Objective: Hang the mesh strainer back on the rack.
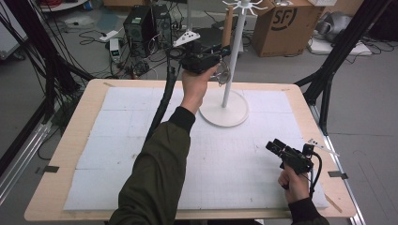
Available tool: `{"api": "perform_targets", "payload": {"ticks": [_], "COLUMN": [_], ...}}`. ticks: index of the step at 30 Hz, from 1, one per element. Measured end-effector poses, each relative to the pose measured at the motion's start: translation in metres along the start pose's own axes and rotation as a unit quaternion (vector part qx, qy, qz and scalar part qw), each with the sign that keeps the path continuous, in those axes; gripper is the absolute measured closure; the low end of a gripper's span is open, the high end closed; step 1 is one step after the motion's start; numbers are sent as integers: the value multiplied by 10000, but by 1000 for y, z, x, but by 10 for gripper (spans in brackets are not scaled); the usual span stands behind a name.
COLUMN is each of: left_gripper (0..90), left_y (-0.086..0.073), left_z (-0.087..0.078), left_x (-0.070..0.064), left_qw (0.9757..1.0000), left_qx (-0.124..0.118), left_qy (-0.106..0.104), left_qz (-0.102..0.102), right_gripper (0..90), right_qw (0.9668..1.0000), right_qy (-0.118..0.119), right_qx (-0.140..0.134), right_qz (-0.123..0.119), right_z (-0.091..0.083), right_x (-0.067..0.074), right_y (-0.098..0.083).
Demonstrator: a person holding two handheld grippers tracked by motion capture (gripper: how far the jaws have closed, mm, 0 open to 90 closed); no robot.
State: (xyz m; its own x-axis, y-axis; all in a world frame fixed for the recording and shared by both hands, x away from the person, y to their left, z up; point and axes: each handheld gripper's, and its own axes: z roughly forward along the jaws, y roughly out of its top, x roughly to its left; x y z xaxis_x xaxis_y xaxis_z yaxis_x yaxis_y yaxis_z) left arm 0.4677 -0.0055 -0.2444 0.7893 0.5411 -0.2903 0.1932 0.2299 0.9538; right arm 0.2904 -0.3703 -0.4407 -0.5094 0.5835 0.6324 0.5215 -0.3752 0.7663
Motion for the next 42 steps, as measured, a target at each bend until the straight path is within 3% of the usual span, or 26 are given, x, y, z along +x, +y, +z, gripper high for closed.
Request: {"api": "perform_targets", "payload": {"ticks": [7,9,12,20,23,25,27,30,42], "left_gripper": [679,584,449,325,301,276,275,272,272], "left_y": [-1,-1,-1,-12,-19,-21,-25,-29,-44], "left_z": [1,1,0,-11,-22,-28,-39,-53,-113], "left_x": [2,3,3,3,2,1,-1,-4,-14], "left_qw": [9999,9998,10000,9999,9999,9996,9998,9995,9995], "left_qx": [-53,-87,48,104,88,234,81,116,-48], "left_qy": [-87,-101,58,-11,-60,-43,-70,-68,-34], "left_qz": [-64,-112,15,46,113,148,158,279,308], "right_gripper": [171,171,171,171,171,171,170,170,170], "right_qw": [10000,10000,10000,10000,9999,9999,9999,9998,9990], "right_qy": [-27,-31,-55,-36,-38,-36,-60,-30,-23], "right_qx": [19,33,45,36,15,20,91,44,25], "right_qz": [-26,4,8,-76,-118,-154,-128,-214,-440], "right_z": [0,1,1,2,2,2,2,2,4], "right_x": [0,1,3,6,7,7,10,12,24], "right_y": [-1,-1,-1,-2,-2,-2,-3,-4,-8]}}
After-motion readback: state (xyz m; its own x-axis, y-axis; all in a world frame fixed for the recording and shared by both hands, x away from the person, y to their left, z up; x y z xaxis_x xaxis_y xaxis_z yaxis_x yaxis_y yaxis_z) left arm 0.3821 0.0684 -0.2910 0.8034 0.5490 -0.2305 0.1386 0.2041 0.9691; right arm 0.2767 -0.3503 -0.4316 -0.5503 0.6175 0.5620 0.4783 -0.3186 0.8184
